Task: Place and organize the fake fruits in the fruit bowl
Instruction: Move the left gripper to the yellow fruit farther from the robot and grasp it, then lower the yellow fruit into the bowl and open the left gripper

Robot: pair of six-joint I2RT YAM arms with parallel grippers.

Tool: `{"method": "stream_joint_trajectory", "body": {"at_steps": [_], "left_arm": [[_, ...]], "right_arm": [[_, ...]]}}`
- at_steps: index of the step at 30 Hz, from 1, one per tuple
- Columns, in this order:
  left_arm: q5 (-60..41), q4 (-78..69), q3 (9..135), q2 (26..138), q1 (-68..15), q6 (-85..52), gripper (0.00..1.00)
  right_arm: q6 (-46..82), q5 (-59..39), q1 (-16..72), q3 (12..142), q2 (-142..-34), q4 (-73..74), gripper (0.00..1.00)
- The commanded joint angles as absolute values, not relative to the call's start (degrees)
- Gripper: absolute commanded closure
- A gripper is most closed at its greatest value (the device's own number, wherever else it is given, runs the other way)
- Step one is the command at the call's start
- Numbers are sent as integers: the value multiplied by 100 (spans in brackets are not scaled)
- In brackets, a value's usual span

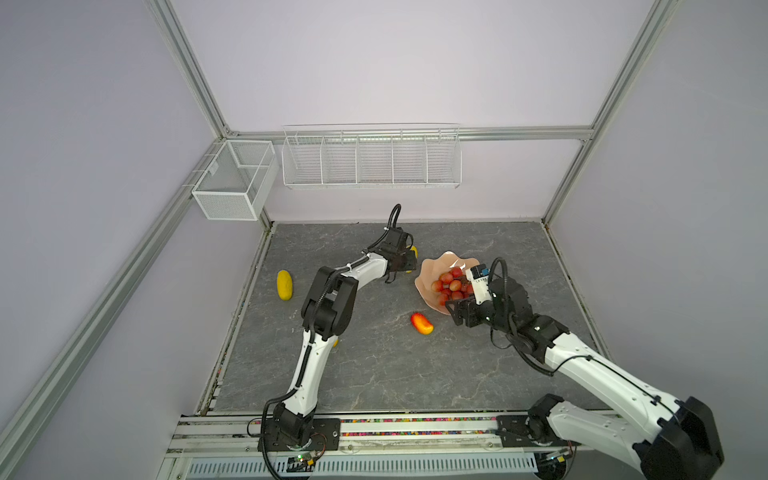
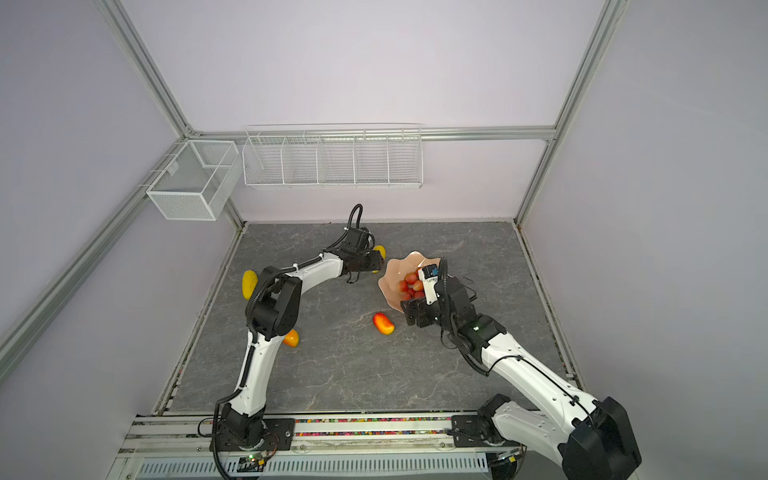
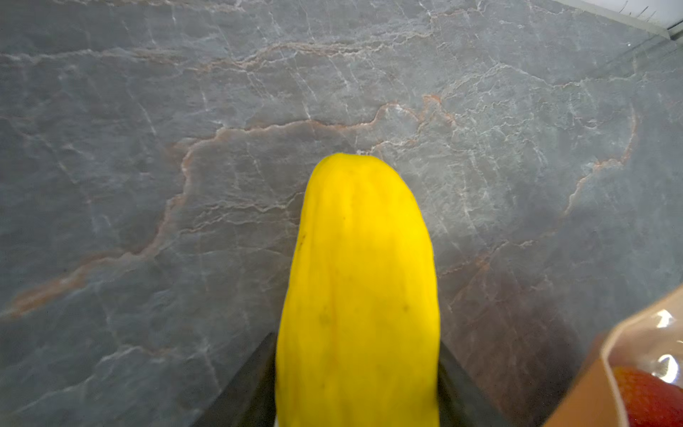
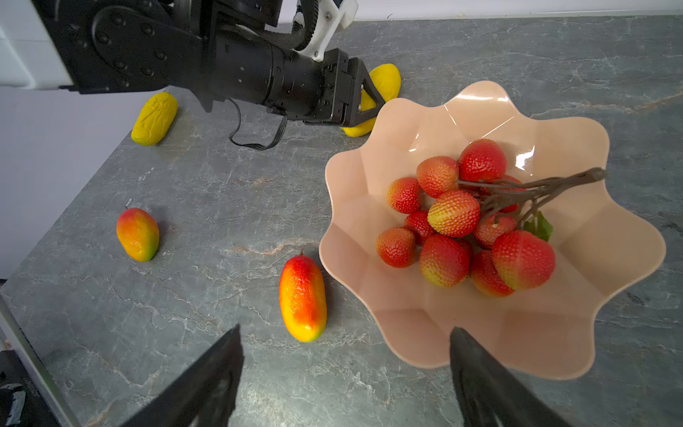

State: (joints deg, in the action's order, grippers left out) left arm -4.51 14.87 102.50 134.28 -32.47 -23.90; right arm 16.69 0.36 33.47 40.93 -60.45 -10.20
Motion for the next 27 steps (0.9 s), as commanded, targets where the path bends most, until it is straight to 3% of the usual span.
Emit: {"method": "stream_joint_trajectory", "body": {"at_steps": [1,6,16,21,27], "left_arm": [[-353,1425,10307,13410,-3278,-2443,54],[-158,1029,9637,12631,-3281,-2380,62],[-360,647,7934,10778,-3832,-1289,63],[-808,590,7777,10650,-4340,-943,64],[-556,794,8110,11068,-4647,-942,64]], "right_arm": [[1625,106,3377,4104,-5944,-1017,12],[1605,223,3372,4080,-5707,-1257,12],[1977,105,2997,3449,-4795,-1702,11],[2227,46,2767,3229,-4551,-1841,11],[2298,-51,2630,3217,-4496,-1942,11]]}}
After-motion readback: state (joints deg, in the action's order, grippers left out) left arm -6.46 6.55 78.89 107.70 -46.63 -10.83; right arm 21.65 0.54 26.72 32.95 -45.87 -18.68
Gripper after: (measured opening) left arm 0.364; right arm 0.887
